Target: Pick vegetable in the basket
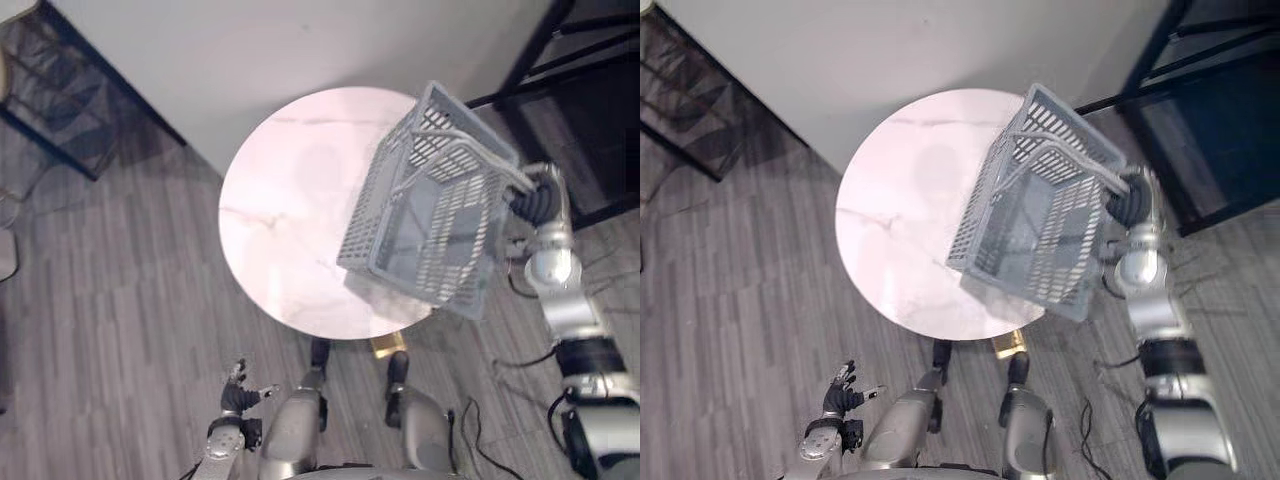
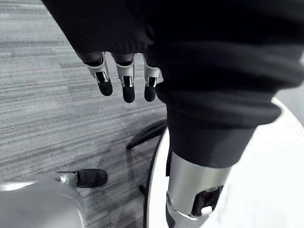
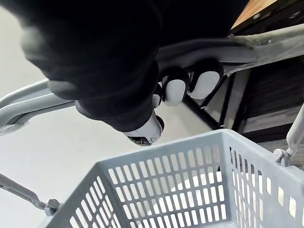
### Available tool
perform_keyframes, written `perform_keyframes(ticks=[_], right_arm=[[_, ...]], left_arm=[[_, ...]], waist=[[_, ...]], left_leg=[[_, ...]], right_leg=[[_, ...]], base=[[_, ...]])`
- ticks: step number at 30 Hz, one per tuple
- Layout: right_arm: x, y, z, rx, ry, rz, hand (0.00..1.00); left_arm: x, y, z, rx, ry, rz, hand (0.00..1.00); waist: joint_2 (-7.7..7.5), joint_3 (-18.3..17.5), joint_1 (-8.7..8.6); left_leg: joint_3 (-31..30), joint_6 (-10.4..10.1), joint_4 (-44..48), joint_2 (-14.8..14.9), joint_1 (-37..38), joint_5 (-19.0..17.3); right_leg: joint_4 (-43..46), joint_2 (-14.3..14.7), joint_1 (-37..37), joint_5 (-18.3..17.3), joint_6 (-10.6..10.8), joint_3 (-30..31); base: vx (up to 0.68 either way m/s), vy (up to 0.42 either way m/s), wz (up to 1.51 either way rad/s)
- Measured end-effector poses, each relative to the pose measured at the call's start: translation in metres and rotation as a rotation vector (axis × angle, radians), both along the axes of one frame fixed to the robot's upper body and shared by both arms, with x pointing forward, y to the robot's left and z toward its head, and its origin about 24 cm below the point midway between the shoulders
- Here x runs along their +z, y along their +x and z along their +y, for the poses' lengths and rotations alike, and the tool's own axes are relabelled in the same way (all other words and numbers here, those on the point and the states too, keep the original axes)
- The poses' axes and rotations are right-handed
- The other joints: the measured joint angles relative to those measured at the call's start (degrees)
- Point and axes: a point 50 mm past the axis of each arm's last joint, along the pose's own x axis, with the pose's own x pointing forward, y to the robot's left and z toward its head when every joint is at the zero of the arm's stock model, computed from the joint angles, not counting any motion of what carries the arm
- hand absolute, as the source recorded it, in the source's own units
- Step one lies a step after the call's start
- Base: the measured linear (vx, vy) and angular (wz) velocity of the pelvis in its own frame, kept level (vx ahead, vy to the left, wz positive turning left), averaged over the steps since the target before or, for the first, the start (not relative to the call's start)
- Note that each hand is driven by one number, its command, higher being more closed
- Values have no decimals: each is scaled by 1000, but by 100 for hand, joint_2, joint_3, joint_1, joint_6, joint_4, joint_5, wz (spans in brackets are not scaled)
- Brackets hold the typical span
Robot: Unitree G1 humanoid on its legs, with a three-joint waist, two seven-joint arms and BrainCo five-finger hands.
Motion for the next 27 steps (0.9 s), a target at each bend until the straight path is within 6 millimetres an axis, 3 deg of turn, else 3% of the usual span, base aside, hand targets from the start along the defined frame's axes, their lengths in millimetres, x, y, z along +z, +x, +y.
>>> perform_keyframes(ticks=[6, 10, 11, 12, 13, 14, 16, 17, 18, 19, 20, 21, 23, 24, 25, 26, 27], right_arm=[[-58, -64, -11, -95, 264, 115, 100], [-78, -75, 0, -98, 424, 132, 100], [-83, -77, 6, -105, 492, 123, 100], [-84, -78, 7, -108, 510, 119, 100], [-85, -78, 10, -109, 544, 107, 100], [-87, -83, 11, -114, 559, 109, 100], [-88, -89, 12, -118, 575, 98, 100], [-88, -92, 13, -121, 578, 97, 100], [-88, -95, 13, -128, 576, 99, 100], [-89, -96, 12, -132, 576, 100, 100], [-89, -98, 11, -148, 580, 98, 100], [-90, -100, 9, -166, 586, 91, 100], [-91, -106, 4, -214, 595, 83, 100], [-94, -113, 1, -257, 610, 83, 100], [-94, -117, 0, -282, 624, 73, 100], [-94, -117, 1, -288, 632, 68, 100], [-94, -118, 3, -295, 642, 61, 100]], left_arm=[[-1, -16, 12, 59, 5, 25, 0], [8, -13, 20, 86, 18, -20, 0], [15, -8, 25, 86, 31, -56, 0], [17, -5, 24, 87, 30, -72, 0], [22, 0, 25, 83, 35, -103, 0], [23, 0, 26, 88, 35, -107, 0], [26, -4, 28, 126, 28, -124, 0], [27, -6, 27, 132, 25, -133, 0], [30, -7, 29, 137, 27, -143, 0], [30, -6, 29, 144, 24, -147, 0], [30, -7, 23, 165, -5, -158, 0], [30, -7, 13, 170, -38, -169, 0], [30, -7, 0, 163, -75, -174, 0], [33, -6, -4, 162, -85, -192, 0], [37, -4, -5, 160, -89, -216, 0], [39, -5, -5, 161, -89, -222, 0], [42, -5, -5, 158, -87, -236, 0]], waist=[[-178, -433, -185], [-352, -375, -283], [-421, -349, -300], [-365, -347, -309], [-362, -316, -287], [-388, -316, -290], [-431, -351, -218], [-473, -377, -154], [-544, -426, -73], [-512, -433, -36], [-348, -454, 96], [-214, -441, 185], [-41, -441, 141], [-46, -438, 88], [-119, -413, 35], [-135, -402, 31], [-123, -408, -3]], left_leg=[[688, 62, 1, -23, 442, -245], [1144, 99, 541, -28, 280, -551], [1284, 240, 1187, 119, -100, -758], [1317, 283, 1344, 218, -219, -831], [1356, 322, 1507, 321, -342, -881], [1334, 321, 1564, 320, -305, -880], [1293, 317, 1662, 315, -294, -878], [1281, 277, 1740, 314, -359, -852], [1272, 208, 1894, 310, -598, -805], [1294, 120, 1947, 345, -735, -734], [1337, -17, 1930, 532, -925, -638], [1342, -121, 1927, 713, -1059, -529], [1234, -231, 1712, 850, -1077, -165], [1187, -377, 1340, 840, -952, 310], [1123, -469, 1290, 841, -871, 352], [1126, -469, 1572, 868, -890, 106], [1097, -396, 2214, 878, -857, -413]], right_leg=[[-167, 10, 167, 162, 104, 709], [-118, 15, 1, 303, 192, 1084], [-138, -30, -90, 302, 266, 1128], [-9, -28, -164, 114, 210, 965], [1346, -126, -605, -307, -128, 701], [2569, -302, -685, -699, -135, 632], [3462, -563, -366, -1083, 45, 683], [3455, -666, -137, -1128, 105, 729], [2859, -721, 175, -1262, 271, 740], [2542, -633, 258, -1382, 315, 676], [1963, -467, 320, -1480, 366, 533], [1529, -304, 378, -1517, 209, 391], [1558, -128, 338, -1436, 142, 266], [1594, -137, 297, -1405, 72, 211], [1577, -151, 263, -1359, -97, 161], [1581, -144, 264, -1327, -150, 154], [1605, -129, 245, -1275, -220, 213]], base=[[10, 42, -58], [-55, 21, -65], [-104, 12, -36], [-127, -8, -30], [-86, -31, -1], [-86, -46, 4], [-90, -102, 14], [-119, -182, 10], [-110, -178, 3], [-181, -214, -18], [-208, -211, -38], [-229, -210, -34], [-232, -195, 12], [-293, -201, 28], [-232, -169, 17], [-188, -136, -4], [-159, -93, -23]])
